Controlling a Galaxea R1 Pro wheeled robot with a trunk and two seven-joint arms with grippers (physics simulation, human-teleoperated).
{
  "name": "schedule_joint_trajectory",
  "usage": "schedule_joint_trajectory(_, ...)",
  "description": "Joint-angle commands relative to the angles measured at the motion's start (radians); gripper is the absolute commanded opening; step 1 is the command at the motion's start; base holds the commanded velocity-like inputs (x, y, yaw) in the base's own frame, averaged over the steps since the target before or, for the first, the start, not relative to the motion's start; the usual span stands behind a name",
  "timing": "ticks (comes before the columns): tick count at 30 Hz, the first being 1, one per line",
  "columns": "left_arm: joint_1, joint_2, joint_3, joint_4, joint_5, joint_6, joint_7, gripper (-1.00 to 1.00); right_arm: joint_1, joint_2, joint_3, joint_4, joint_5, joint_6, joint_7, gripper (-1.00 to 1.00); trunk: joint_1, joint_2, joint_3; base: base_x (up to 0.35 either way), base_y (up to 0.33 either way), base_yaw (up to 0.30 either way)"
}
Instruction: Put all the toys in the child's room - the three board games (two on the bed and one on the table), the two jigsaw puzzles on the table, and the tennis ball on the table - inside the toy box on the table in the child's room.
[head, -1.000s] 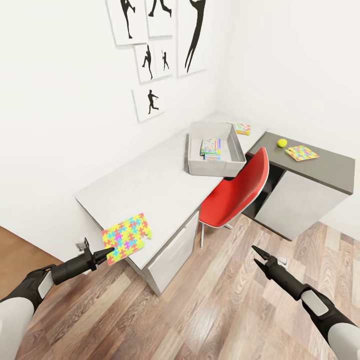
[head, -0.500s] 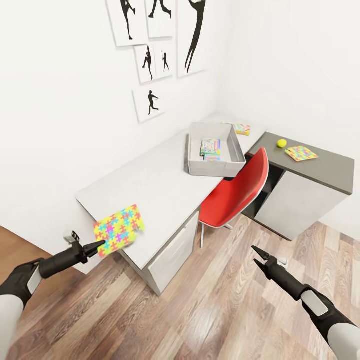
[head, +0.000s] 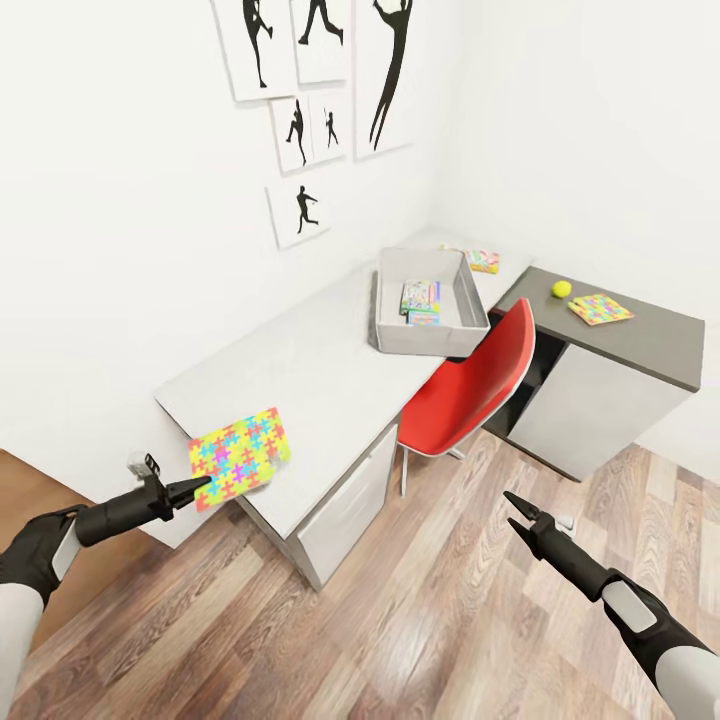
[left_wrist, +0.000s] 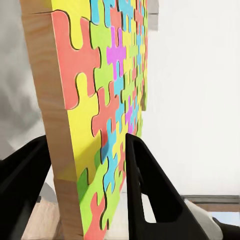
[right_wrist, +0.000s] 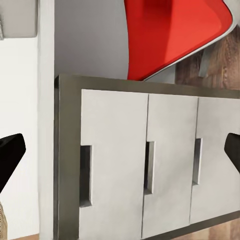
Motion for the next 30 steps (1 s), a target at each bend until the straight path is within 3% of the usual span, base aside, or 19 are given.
schedule_joint_trajectory(1, -0.001, 0.000, -0.014, -0.003, -0.002, 0.014, -0.005, -1.00, -0.001, 0.000, -0.001, 0.001, -0.007, 0.009, 0.002, 1.00, -0.004, 0.006, 0.002, 0.000, 0.000, 0.000)
schedule_joint_trajectory(7, 0.000, 0.000, -0.043, -0.009, -0.001, 0.029, -0.005, -1.00, -0.001, 0.000, -0.001, 0.002, -0.008, 0.009, 0.003, 1.00, -0.027, 0.048, 0.021, 0.000, 0.000, 0.000)
schedule_joint_trajectory(22, -0.001, 0.000, -0.046, -0.010, -0.002, 0.031, -0.005, -1.00, -0.001, 0.001, -0.003, 0.002, -0.007, 0.009, -0.046, 1.00, -0.084, 0.153, 0.068, 0.000, 0.000, 0.000)
schedule_joint_trajectory(27, -0.001, -0.001, -0.046, -0.010, -0.002, 0.031, -0.005, -1.00, -0.001, 0.004, 0.001, -0.004, -0.001, 0.008, -0.141, 1.00, -0.103, 0.188, 0.084, 0.000, 0.000, 0.000)
schedule_joint_trajectory(30, -0.001, -0.001, -0.045, -0.010, -0.003, 0.031, -0.005, -1.00, -0.001, 0.018, 0.007, -0.008, 0.004, 0.015, -0.304, 1.00, -0.115, 0.209, 0.093, 0.000, 0.000, 0.000)
